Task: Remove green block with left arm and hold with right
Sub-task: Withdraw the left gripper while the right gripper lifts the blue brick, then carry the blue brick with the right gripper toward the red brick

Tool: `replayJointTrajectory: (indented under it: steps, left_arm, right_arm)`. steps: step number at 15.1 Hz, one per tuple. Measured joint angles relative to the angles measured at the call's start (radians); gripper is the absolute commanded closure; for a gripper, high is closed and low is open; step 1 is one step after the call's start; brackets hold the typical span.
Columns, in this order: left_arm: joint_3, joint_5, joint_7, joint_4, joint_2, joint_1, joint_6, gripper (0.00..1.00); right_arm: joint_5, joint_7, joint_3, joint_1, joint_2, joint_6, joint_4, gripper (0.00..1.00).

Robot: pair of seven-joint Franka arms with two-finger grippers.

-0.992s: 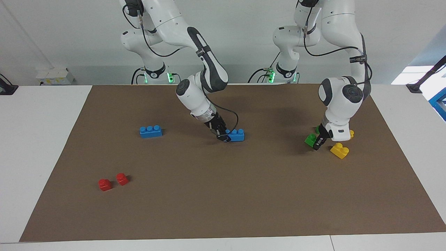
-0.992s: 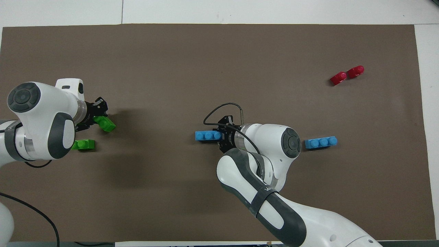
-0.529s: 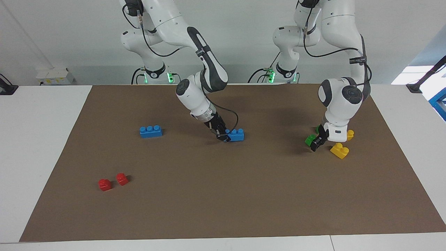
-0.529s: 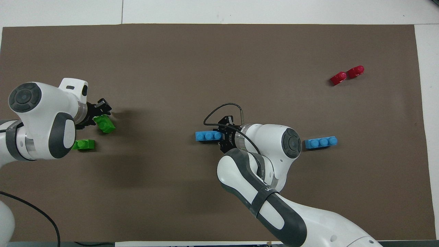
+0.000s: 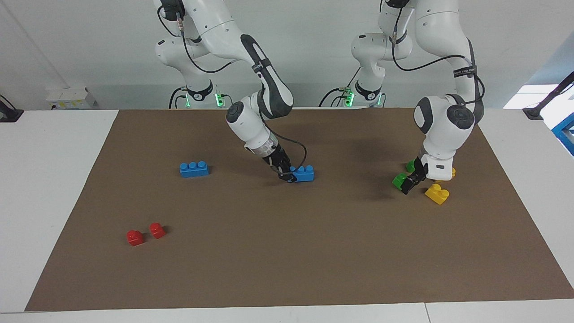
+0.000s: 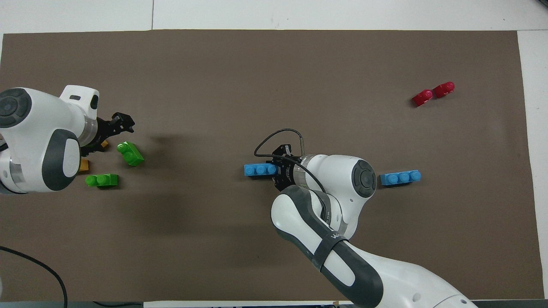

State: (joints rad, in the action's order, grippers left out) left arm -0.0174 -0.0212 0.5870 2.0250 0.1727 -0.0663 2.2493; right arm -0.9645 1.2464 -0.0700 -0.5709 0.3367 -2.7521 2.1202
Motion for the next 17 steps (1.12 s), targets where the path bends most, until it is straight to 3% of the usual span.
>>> replayJointTrajectory:
  steps: [10, 17]
  left_arm:
    - [0.0, 0.0, -0.296, -0.239, -0.105, 0.006, -0.332, 0.0]
    - [-0.001, 0.0, -0.421, -0.279, -0.262, 0.006, -0.551, 0.0]
  right_arm:
    - [0.0, 0.0, 0.0, 0.019, -0.005, 0.027, 0.002, 1.0]
    - [0.047, -0.111, 0.014, 0.246, -0.074, 0.339, -0.001, 1.0]
